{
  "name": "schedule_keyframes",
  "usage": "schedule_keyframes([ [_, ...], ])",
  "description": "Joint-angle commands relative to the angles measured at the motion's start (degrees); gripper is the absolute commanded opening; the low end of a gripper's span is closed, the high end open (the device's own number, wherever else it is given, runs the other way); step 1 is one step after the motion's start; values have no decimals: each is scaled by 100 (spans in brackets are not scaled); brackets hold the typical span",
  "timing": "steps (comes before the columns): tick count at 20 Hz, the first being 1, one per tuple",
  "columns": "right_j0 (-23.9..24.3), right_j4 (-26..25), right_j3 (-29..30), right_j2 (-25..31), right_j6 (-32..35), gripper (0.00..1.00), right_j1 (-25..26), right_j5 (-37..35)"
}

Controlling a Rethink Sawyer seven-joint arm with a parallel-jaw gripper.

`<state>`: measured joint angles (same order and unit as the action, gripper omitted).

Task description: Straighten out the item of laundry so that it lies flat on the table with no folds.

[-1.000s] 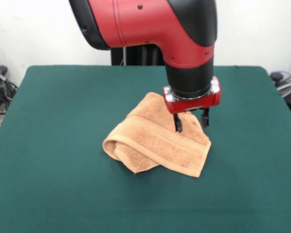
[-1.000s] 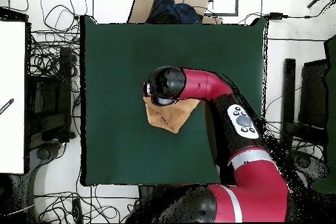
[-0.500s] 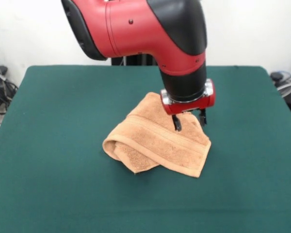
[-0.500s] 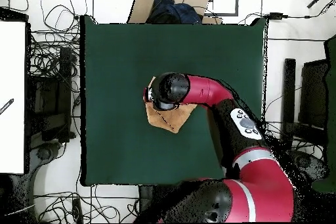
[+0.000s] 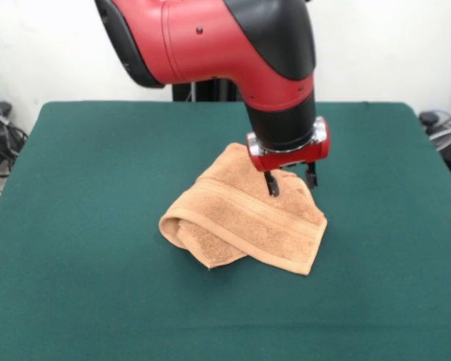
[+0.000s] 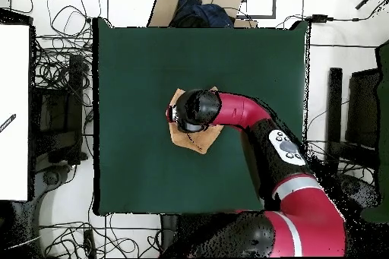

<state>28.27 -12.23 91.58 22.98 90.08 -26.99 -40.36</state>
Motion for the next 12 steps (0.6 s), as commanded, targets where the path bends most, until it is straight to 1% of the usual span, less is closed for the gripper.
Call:
schedule_keyframes([
  [1,-157,-326,353,27,36,100,-765,-85],
  [8,72,-262,646,109,-101,100,-1033,-227],
  [12,117,-346,549,56,-239,100,-1139,-408],
])
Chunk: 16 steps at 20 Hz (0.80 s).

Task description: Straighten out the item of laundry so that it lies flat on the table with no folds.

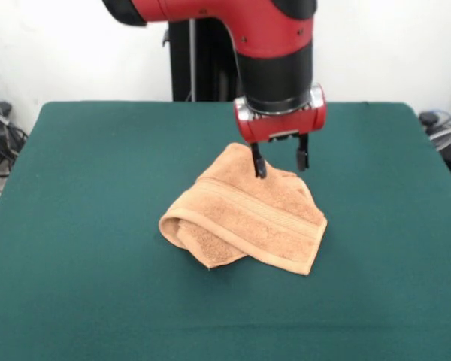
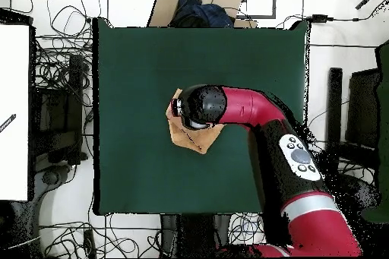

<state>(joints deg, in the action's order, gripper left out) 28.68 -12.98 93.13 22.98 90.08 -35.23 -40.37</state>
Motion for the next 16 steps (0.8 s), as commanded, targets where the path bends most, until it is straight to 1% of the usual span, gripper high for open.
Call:
schedule_keyframes([
  [1,100,-263,403,52,-255,100,-327,-453],
  [5,204,-305,429,53,-342,100,-282,-452],
  [12,403,-401,482,121,-431,100,75,-149],
  [16,496,-479,460,166,-509,100,166,-98],
])
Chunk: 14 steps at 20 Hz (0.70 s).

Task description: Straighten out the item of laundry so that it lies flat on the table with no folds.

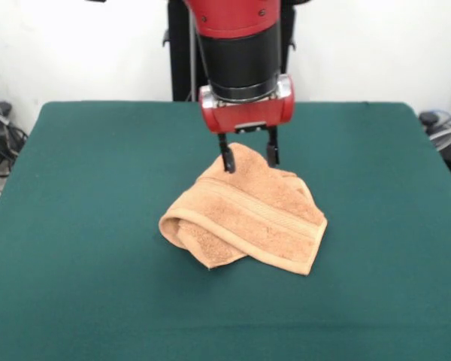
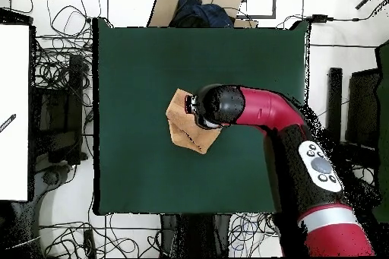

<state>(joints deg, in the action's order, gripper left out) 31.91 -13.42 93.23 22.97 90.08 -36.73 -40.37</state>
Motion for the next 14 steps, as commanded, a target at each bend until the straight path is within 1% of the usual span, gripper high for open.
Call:
schedule_keyframes([
  [1,201,-465,470,182,-534,100,324,-55],
  [4,271,-543,587,194,-507,100,312,73],
  [8,275,-655,767,172,-308,100,269,317],
  [14,303,-695,990,197,-67,100,189,459],
])
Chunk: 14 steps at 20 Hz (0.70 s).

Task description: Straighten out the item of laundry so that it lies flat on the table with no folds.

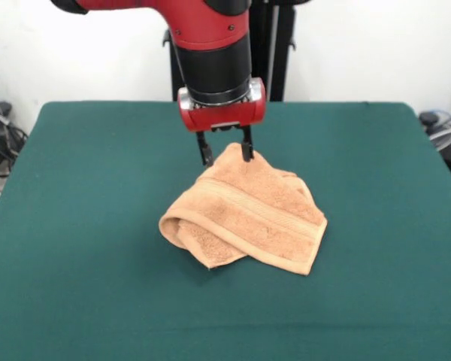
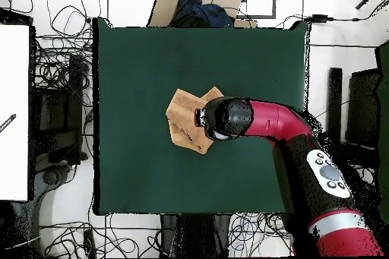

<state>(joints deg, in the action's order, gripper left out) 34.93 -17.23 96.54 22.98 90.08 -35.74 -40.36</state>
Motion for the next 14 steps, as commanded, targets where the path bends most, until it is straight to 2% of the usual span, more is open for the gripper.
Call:
schedule_keyframes([
  [1,3,-325,669,201,-47,100,84,466],
  [6,7,-337,804,205,69,100,45,550],
  [14,-63,-418,591,168,62,100,383,708],
])
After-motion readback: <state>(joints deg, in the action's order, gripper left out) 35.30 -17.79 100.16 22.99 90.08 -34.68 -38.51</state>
